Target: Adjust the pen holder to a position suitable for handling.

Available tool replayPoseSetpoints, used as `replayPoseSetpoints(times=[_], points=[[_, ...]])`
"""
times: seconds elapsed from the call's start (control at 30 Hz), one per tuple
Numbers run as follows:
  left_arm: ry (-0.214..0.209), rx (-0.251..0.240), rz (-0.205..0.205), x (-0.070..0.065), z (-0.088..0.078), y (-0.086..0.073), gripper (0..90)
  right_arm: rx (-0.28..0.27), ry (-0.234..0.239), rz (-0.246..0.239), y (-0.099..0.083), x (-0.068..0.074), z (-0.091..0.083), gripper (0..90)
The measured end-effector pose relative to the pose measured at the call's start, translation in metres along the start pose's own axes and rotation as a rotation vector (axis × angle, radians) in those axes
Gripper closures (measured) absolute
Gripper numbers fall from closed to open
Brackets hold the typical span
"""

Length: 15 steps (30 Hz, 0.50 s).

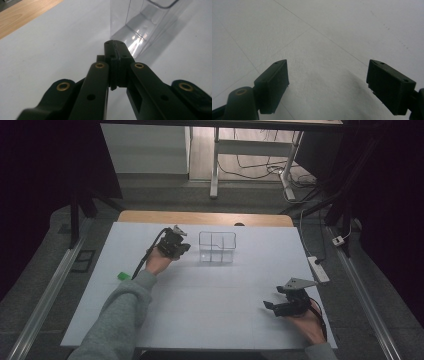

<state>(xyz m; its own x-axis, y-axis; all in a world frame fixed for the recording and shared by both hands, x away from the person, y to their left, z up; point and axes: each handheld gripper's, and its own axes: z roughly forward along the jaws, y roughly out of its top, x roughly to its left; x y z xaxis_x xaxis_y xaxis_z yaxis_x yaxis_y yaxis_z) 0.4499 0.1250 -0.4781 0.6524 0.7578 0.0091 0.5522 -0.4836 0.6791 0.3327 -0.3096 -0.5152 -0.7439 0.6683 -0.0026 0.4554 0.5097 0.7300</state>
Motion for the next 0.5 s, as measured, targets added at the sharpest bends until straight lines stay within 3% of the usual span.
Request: replayPoseSetpoints(times=[0.1,0.27,0.4,0.5], points=[[-0.014,-0.011,0.006,0.002,-0.010,-0.006,84.5,-0.001,0.000,0.001,0.000,0.000,0.000,17.7],[-0.044,-0.017,0.028,0.002,-0.022,-0.013,65.3,-0.004,0.001,0.005,-0.001,-0.001,0.000,17.7],[-0.052,-0.003,0.042,-0.001,-0.030,-0.020,51.5,-0.001,-0.001,0.005,-0.001,0.000,-0.001,17.7],[-0.055,0.017,0.048,-0.001,-0.036,-0.028,46.4,-0.003,-0.002,0.006,-0.001,0.000,-0.001,17.7]])
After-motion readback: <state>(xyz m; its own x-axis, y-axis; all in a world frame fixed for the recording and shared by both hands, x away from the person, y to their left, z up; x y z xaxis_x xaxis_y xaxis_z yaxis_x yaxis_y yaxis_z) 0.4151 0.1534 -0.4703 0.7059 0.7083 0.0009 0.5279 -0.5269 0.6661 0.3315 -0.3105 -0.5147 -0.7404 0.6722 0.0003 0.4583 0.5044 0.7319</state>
